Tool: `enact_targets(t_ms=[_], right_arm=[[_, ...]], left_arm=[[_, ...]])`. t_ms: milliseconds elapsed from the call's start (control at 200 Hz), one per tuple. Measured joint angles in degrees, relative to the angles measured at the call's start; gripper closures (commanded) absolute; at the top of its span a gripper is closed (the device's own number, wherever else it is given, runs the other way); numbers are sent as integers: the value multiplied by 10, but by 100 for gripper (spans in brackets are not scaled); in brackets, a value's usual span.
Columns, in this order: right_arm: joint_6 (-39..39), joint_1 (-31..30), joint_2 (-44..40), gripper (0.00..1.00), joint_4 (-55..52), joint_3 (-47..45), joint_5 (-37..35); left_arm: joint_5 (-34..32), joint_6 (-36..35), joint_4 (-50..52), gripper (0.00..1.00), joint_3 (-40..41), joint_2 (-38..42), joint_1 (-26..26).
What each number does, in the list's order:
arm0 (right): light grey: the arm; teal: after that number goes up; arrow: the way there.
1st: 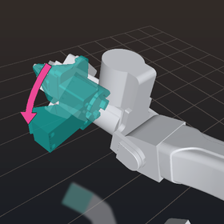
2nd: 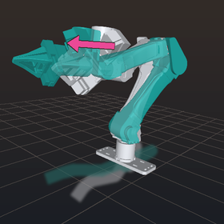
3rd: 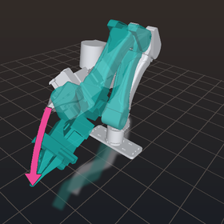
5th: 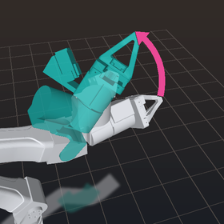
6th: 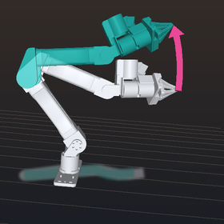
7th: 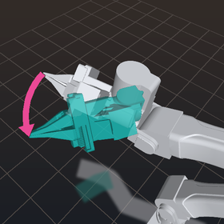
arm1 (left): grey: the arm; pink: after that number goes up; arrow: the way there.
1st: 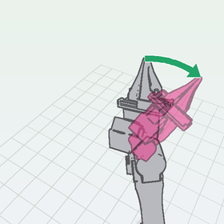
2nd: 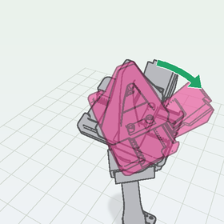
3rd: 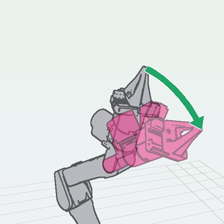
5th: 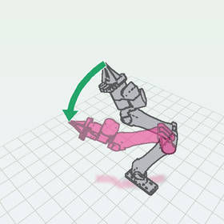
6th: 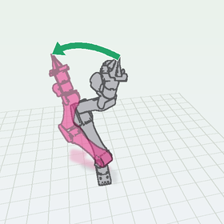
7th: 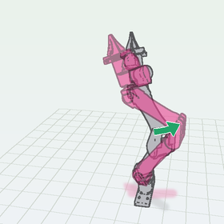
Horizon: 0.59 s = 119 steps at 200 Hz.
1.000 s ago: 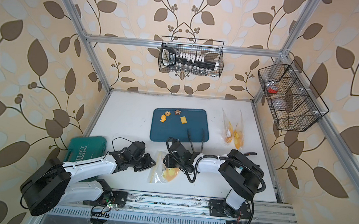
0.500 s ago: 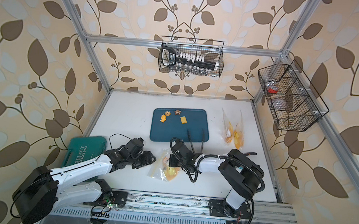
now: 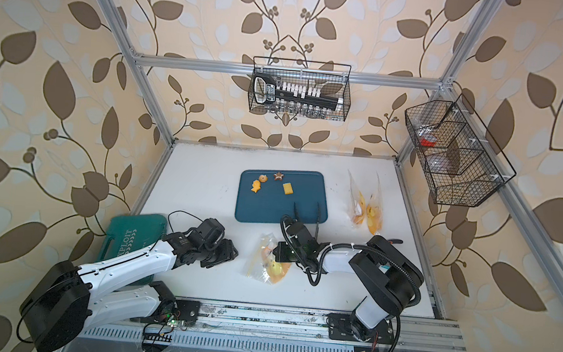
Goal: Put the cookies into a resealable bag to prevent moisture
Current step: Pick up the ziploc bag from the center of the board.
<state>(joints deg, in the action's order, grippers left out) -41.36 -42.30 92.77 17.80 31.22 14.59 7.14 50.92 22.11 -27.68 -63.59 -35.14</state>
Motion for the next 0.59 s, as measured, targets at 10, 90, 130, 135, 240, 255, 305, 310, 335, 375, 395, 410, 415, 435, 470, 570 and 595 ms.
enact_targets(t_ms=[10, 90, 130, 135, 240, 255, 305, 310, 335, 375, 395, 410, 415, 435, 470, 570, 595], right_arm=[[2, 2, 0, 100, 1, -1, 3], [8, 15, 2, 100, 6, -4, 24], [10, 19, 5, 100, 10, -4, 35], [10, 20, 6, 100, 10, -4, 36], [16, 25, 19, 100, 30, -3, 63], [17, 25, 21, 100, 31, -3, 65], [20, 25, 24, 100, 35, -3, 72], [20, 25, 24, 100, 35, -3, 73], [22, 25, 26, 100, 36, -2, 75], [25, 25, 26, 100, 37, -2, 77], [25, 25, 26, 100, 37, -2, 78], [27, 25, 27, 100, 37, -2, 78], [27, 25, 27, 100, 37, -2, 79], [28, 25, 27, 100, 37, -2, 80], [30, 25, 27, 100, 36, -2, 80], [34, 25, 27, 100, 37, -2, 82], [35, 25, 27, 100, 37, -2, 82]], left_arm=[[0, 2, 0, 46, 0, -1, 0], [3, 0, 2, 51, 0, -9, 0], [4, -2, 2, 54, 0, -14, 0], [4, -1, 2, 55, 0, -14, 0], [10, -4, -1, 59, 0, -26, 0], [11, -5, -2, 59, 0, -28, 0], [16, -7, -5, 60, 0, -31, 0], [16, -6, -5, 60, 0, -31, 0], [18, -7, -8, 61, 0, -32, 0], [19, -8, -12, 62, 0, -32, 0], [20, -10, -13, 63, 0, -33, 0], [21, -9, -15, 63, 0, -33, 0], [21, -9, -15, 63, 0, -33, 0], [24, -10, -18, 64, 0, -34, 0], [29, -10, -24, 65, 1, -36, 0], [40, -14, -41, 69, 2, -56, 0], [46, -16, -47, 69, 2, -63, 0]])
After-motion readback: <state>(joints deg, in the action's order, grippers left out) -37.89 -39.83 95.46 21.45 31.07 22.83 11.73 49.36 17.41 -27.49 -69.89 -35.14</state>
